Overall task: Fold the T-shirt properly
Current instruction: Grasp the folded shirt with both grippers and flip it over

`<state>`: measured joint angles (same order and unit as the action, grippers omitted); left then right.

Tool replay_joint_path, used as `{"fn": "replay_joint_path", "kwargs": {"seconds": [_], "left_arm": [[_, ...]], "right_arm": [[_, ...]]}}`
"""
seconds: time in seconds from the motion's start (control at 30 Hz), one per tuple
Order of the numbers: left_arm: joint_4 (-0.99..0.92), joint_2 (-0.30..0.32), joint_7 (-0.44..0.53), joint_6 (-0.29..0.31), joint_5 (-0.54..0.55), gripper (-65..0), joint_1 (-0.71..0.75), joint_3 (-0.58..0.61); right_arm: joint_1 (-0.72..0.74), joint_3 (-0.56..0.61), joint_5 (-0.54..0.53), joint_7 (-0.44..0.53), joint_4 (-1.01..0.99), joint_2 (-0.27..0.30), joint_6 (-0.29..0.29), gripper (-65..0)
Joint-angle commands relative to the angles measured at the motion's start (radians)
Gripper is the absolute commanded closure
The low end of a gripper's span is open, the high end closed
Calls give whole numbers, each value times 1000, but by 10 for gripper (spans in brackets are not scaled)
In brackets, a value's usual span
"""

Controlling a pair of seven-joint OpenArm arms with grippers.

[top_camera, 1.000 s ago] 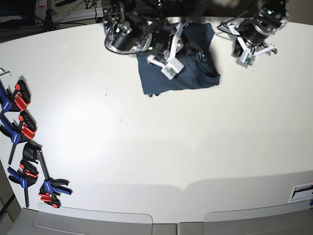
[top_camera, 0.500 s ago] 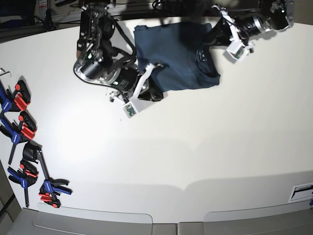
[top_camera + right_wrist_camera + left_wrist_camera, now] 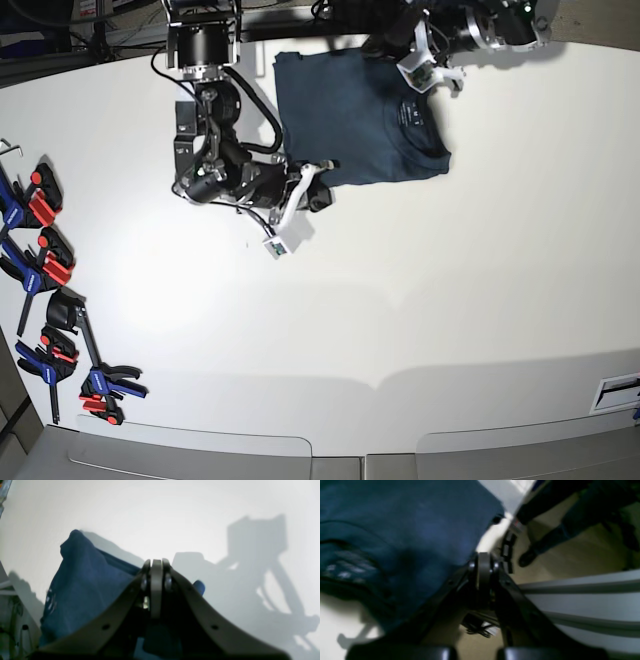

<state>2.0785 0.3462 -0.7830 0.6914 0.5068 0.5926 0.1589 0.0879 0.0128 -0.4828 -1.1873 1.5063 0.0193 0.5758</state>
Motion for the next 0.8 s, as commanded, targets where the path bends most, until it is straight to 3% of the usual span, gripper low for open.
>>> {"fn": "replay_joint_path", "kwargs": {"seconds": [0.0, 0.27, 0.5, 0.77], "left_arm": [[-13, 3, 13, 7, 4, 0, 0, 1], [-274, 3, 25, 7, -1, 0, -102, 1], [-306, 3, 21, 7, -2, 0, -194, -1], [-309, 3, 51, -122, -82, 0, -298, -1]], "right_arm": [[19, 0, -22, 8, 18, 1, 4, 0], [17, 0, -26, 5, 18, 0, 4, 0], [8, 0, -21, -17, 18, 11, 4, 0], [8, 0, -24, -46, 18, 31, 3, 0]]}}
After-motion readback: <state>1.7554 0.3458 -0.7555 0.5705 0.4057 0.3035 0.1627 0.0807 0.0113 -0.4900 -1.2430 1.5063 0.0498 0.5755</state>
